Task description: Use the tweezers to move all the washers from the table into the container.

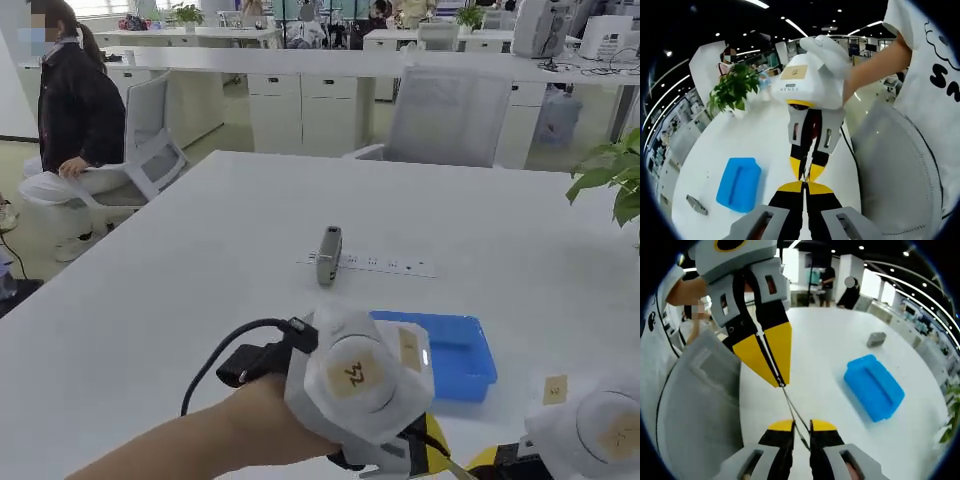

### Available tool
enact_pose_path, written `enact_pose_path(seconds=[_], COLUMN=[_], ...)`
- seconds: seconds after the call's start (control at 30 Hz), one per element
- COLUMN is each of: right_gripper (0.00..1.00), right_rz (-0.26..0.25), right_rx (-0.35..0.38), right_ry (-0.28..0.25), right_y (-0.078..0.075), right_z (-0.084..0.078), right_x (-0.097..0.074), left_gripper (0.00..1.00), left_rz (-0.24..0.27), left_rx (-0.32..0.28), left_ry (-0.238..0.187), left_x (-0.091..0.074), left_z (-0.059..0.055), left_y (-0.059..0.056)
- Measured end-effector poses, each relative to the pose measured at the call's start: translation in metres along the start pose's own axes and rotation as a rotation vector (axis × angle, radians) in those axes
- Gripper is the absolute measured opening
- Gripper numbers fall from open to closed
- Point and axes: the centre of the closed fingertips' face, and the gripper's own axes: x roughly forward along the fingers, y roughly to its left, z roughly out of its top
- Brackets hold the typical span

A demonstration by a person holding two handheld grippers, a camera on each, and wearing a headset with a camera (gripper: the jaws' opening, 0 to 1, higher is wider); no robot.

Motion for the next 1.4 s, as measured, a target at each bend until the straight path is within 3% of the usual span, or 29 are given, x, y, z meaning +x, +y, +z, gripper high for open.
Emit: enact_pose_path(seconds=[0.37, 0.5, 0.73, 0.87, 0.97, 1.13, 1.2, 1.4], right_gripper=[0.08, 0.08, 0.09, 0.1, 0.1, 0.11, 0.11, 0.1], right_rz=[-0.009, -0.024, -0.024, -0.022, -0.018, -0.036, -0.042, -0.053], right_rx=[-0.045, -0.056, -0.001, 0.021, 0.021, 0.057, 0.089, 0.108], right_ry=[0.048, 0.057, 0.079, 0.085, 0.095, 0.134, 0.107, 0.098], right_y=[-0.027, -0.034, -0.042, -0.046, -0.047, -0.051, -0.05, -0.051], right_z=[-0.005, -0.01, -0.027, -0.03, -0.033, -0.051, -0.049, -0.059], right_x=[0.03, 0.045, 0.063, 0.066, 0.069, 0.07, 0.066, 0.062], left_gripper=[0.0, 0.0, 0.0, 0.0, 0.0, 0.0, 0.0, 0.0], left_rz=[0.019, 0.032, 0.012, -0.003, -0.018, -0.043, -0.049, -0.054], left_rx=[-0.04, -0.041, -0.075, -0.076, -0.087, -0.061, -0.058, -0.053], left_ry=[0.025, 0.045, 0.074, 0.105, 0.108, 0.171, 0.202, 0.248], left_x=[0.018, 0.027, 0.043, 0.052, 0.056, 0.062, 0.064, 0.067], left_z=[-0.034, -0.048, -0.071, -0.089, -0.096, -0.114, -0.12, -0.128], left_y=[0.027, 0.033, 0.036, 0.039, 0.039, 0.037, 0.036, 0.036])
